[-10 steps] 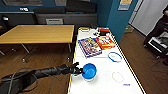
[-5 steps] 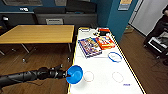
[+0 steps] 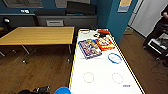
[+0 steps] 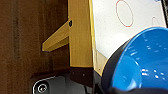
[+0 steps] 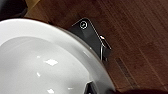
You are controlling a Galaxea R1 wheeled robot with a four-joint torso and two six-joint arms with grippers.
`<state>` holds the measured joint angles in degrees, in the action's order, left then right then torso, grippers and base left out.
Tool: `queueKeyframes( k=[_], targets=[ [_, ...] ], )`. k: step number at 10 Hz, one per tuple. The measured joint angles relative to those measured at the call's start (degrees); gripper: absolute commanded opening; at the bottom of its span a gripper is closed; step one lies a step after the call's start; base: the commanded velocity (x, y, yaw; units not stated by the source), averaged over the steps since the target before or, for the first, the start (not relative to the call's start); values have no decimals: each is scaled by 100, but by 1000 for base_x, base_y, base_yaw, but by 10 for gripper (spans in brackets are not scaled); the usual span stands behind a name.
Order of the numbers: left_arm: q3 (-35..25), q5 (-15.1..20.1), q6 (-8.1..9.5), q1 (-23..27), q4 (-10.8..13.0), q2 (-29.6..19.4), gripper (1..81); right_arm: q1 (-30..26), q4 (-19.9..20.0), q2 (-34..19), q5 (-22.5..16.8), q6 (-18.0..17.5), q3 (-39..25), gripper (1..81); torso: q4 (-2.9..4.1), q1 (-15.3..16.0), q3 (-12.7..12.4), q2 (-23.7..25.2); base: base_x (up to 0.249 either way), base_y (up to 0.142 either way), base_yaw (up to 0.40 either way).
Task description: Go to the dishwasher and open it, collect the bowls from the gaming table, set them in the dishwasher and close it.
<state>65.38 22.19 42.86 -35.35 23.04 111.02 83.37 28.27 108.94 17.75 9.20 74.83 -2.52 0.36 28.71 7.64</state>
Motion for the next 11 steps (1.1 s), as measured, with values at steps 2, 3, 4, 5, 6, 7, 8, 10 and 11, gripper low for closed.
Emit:
queueKeyframes(
  k=[2,3,4,5,6,7,8,10,11],
  targets=[
    [28,-455,-400,-791,85,-317,10,12,0,156,0,2,138,10,0,-2,-286,0,0,0,0],
    [127,-660,-566,-1208,107,-339,10,17,-2,200,-17,2,163,10,0,-4,-422,2,0,0,0],
    [291,-922,-717,-1619,121,-333,10,59,-16,219,-39,22,183,10,0,-6,-570,2,0,0,0],
    [532,-1108,-852,-1974,127,-294,10,63,-20,219,-45,22,191,10,0,-9,-701,4,0,0,0],
    [887,-1243,-992,-2316,144,-127,10,63,-29,327,-44,22,321,10,0,-11,-857,4,0,0,0],
    [1215,-1364,-1062,-2544,162,161,10,67,-41,460,-45,22,422,10,0,-15,-990,6,0,0,0],
    [1527,-1532,-1142,-2723,188,519,10,76,-46,592,-44,22,527,10,0,-22,-1034,13,0,0,0],
    [2125,-1731,-1268,-3226,247,1106,10,111,-74,774,-105,24,784,10,0,-24,-1065,15,0,0,0],
    [2426,-1790,-1287,-3418,265,1263,10,108,-110,870,-87,24,935,10,0,-24,-1082,15,0,0,0]
  ],
)
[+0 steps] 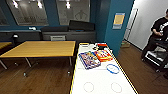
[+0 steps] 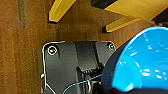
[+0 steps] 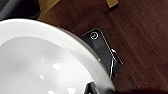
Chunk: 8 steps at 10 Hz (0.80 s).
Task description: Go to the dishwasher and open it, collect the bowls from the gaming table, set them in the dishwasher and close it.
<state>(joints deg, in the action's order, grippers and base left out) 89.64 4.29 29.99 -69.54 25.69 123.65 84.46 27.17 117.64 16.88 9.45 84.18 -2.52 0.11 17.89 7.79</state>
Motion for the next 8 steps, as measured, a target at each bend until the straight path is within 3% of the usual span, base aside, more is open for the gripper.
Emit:
queueKeyframes(
  k=[4,8],
  targets=[
    [896,-293,-33,-502,124,706,10,96,-66,494,-24,5,566,10,0,-9,-457,9,0,0,0],
    [1753,-525,-45,-775,154,1051,10,193,-201,719,-62,9,940,10,0,-12,-498,11,0,0,0]
  ],
)
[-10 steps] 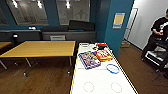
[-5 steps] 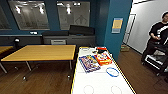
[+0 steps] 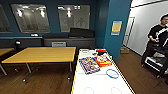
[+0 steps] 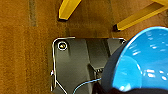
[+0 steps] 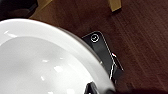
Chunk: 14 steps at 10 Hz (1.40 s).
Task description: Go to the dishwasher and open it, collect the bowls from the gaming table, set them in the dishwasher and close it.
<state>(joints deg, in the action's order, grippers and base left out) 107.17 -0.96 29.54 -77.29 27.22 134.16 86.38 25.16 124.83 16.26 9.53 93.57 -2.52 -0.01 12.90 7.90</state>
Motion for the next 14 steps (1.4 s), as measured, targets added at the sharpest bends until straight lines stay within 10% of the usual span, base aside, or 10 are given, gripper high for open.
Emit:
queueKeyframes(
  k=[14],
  targets=[
    [2050,-380,-41,-592,85,1360,10,444,-334,1608,-96,11,1855,10,0,-5,-6,13,-78,0,0]
  ],
)
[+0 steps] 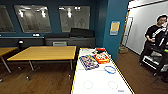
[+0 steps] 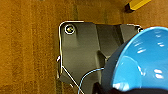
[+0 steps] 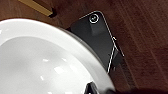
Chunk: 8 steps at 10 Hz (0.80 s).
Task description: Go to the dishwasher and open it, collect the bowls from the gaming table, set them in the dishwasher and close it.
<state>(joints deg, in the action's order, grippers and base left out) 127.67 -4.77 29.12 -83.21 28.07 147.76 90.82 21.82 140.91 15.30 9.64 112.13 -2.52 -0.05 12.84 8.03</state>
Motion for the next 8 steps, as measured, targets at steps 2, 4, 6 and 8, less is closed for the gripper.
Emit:
queueKeyframes(
  k=[2,4,6,8],
  targets=[
    [5,-29,0,0,0,34,10,13,-24,21,-4,0,50,10,0,-2,0,0,-121,0,0],
    [122,-40,0,-13,1,56,10,13,-105,60,-15,0,83,10,0,-2,0,2,-121,0,0],
    [218,-41,-2,-60,1,124,10,13,-215,140,-32,0,105,10,0,-2,0,0,-121,0,0],
    [256,-44,-2,-68,1,163,10,13,-265,211,-34,0,157,10,0,-2,0,2,-121,0,0]
  ],
)
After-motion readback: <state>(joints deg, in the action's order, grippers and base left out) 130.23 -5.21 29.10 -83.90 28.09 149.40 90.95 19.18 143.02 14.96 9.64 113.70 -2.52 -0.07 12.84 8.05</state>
